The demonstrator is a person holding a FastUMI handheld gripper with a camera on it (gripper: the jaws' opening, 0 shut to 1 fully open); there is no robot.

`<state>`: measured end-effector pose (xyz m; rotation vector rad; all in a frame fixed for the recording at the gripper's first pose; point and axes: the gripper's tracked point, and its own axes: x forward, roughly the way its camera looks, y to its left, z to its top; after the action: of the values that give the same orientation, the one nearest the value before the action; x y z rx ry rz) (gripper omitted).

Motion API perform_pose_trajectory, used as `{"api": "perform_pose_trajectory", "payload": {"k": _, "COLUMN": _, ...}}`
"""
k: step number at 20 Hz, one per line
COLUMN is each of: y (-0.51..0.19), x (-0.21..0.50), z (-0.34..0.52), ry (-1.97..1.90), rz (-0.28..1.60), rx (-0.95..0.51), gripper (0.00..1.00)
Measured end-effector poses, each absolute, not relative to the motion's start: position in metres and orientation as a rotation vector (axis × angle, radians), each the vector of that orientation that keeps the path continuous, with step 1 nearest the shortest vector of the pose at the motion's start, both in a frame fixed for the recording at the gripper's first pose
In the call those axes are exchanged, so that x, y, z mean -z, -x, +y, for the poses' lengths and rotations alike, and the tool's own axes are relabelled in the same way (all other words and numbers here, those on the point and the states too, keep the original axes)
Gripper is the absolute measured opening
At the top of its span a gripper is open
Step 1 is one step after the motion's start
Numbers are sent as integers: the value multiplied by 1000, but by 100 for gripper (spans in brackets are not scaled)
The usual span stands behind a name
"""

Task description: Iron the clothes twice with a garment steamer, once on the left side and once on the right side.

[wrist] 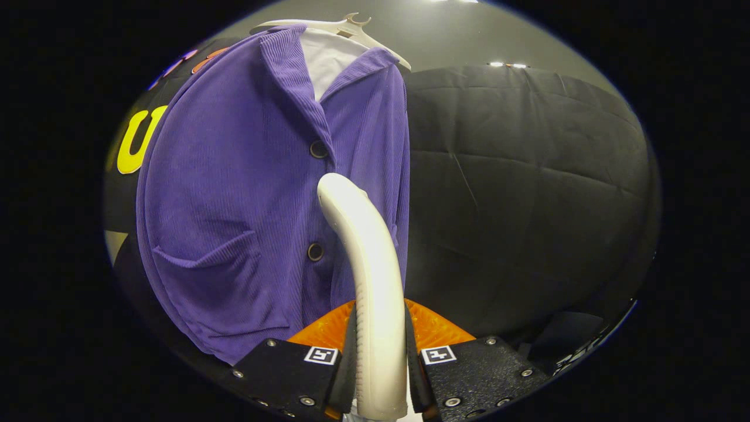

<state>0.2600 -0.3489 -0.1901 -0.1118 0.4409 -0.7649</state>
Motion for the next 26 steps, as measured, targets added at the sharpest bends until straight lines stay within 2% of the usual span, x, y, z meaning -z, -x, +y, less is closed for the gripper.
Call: {"api": "perform_pose_trajectory", "payload": {"k": 26, "y": -198, "x": 354, "z": -340, "ry": 34, "rz": 742, "rx": 781, "gripper": 37}}
